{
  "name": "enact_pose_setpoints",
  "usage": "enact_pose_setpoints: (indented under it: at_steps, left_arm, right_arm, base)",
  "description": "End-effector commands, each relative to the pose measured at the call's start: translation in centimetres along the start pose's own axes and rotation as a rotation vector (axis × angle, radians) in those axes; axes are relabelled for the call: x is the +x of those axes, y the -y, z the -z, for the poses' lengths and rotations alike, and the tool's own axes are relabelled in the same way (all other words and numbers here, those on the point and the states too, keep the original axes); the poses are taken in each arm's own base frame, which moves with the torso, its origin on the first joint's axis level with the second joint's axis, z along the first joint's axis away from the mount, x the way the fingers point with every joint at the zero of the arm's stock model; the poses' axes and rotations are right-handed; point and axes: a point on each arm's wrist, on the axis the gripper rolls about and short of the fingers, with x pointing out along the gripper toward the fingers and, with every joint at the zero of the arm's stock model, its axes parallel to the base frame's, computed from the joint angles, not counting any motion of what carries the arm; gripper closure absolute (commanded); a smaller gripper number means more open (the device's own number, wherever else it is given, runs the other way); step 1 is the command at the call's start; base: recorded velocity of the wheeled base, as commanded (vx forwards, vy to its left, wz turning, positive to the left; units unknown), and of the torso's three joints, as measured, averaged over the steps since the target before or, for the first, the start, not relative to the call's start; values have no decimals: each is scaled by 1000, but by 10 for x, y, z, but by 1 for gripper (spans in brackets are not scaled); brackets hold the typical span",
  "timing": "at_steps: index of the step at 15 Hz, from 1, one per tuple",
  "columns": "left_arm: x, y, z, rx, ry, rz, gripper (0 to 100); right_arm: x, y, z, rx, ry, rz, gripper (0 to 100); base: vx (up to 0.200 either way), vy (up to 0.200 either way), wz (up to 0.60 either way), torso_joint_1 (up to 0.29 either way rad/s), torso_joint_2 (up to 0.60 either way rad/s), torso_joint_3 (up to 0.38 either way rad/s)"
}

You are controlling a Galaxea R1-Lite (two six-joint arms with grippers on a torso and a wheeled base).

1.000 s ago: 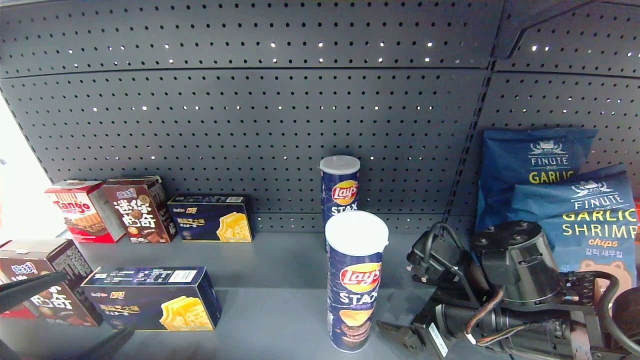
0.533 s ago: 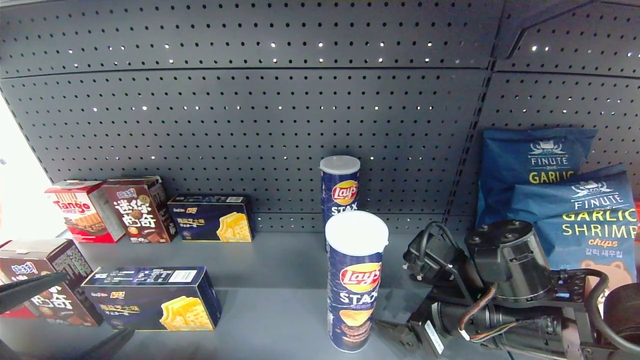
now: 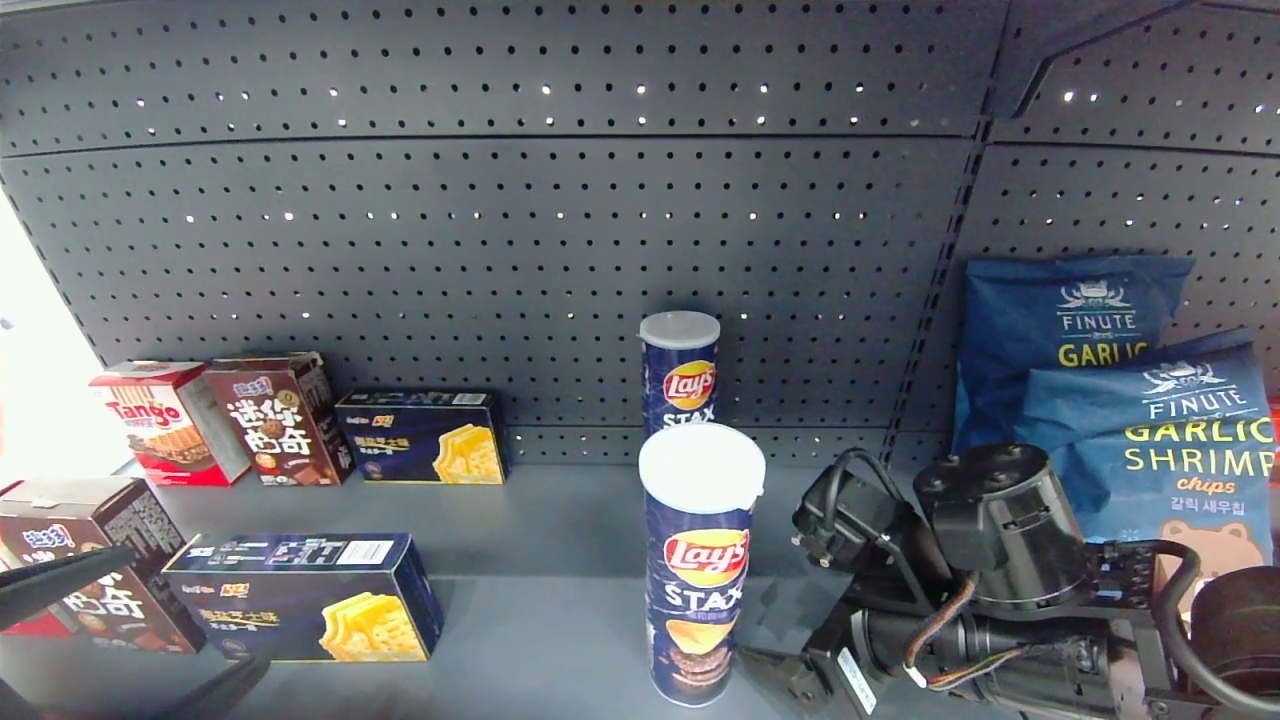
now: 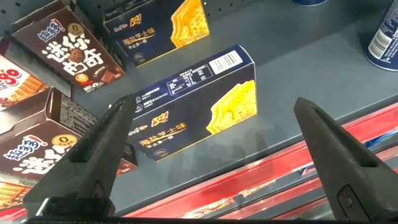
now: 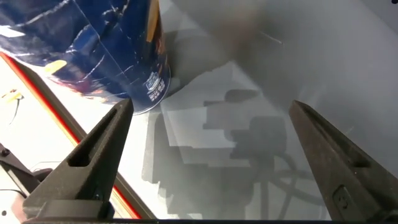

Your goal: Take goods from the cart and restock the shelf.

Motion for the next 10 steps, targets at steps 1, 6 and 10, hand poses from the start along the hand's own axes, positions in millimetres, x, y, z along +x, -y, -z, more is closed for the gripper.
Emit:
enact_pose_setpoints:
  at_steps: [1, 6, 10]
  left_arm:
    - [0, 0, 0, 0, 0, 0, 0]
    - [0, 0, 0, 0, 0, 0, 0]
    - [0, 0, 0, 1, -2, 0, 0]
  right_arm:
    - [0, -1, 0, -1, 1, -2, 0]
    - [5, -3, -1, -7, -3, -10, 0]
    - [2, -2, 0, -3, -2, -6, 0]
  base:
    - [0, 0, 0, 0, 0, 0]
    - [0, 0, 0, 0, 0, 0]
    - [0, 0, 0, 0, 0, 0]
